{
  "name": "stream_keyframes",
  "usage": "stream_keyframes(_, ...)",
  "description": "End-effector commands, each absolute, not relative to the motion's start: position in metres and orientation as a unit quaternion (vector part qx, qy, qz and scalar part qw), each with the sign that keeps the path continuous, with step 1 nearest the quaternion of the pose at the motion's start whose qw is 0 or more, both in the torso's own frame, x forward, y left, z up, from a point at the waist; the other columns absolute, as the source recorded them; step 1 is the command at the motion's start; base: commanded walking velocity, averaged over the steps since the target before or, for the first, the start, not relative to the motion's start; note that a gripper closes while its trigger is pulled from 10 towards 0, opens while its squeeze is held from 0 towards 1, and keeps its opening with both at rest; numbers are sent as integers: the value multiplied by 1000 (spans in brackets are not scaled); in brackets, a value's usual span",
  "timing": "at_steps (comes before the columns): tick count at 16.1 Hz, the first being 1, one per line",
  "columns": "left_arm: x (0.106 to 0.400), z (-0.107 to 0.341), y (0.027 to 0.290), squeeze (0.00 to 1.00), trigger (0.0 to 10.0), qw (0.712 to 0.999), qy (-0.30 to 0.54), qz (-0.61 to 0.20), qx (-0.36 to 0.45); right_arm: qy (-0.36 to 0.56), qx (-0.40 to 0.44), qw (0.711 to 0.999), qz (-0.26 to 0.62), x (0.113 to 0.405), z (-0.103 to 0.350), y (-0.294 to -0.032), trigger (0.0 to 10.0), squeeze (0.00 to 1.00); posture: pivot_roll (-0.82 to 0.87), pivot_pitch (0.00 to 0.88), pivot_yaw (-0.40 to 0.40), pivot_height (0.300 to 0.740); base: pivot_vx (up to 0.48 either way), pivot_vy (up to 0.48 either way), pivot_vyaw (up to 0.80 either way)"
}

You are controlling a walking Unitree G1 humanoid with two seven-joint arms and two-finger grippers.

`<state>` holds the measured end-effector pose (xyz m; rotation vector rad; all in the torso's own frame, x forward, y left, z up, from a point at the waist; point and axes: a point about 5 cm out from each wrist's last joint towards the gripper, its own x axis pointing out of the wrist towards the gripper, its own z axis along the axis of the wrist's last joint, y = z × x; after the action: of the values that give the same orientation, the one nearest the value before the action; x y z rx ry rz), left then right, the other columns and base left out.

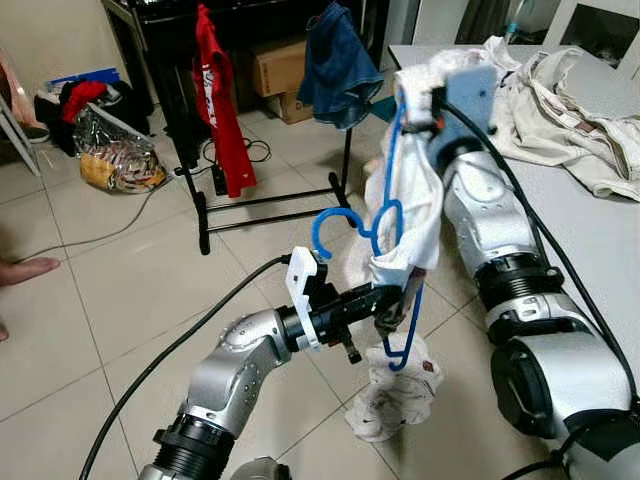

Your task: Hang hanger

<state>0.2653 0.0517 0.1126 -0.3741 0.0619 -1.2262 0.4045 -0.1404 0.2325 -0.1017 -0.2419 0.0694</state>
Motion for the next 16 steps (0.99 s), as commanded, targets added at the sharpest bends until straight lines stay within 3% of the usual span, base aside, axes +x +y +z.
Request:
stream_keyframes(1,264,120,50,0,10000,793,12,-589,-157,-125,-42,991,22,407,243,-145,10000,0,5,0,41,723,0,0,0)
stream_keyframes(8,266,120,51,0,10000,796,14,-580,-171,-161,-54,984,47,402,254,-139,10000,0,11,0,37,723,0,0,0)
stream_keyframes(16,269,121,51,0,10000,799,15,-574,-181,-218,-4,973,71,389,270,-143,10000,0,5,0,40,723,0,0,0)
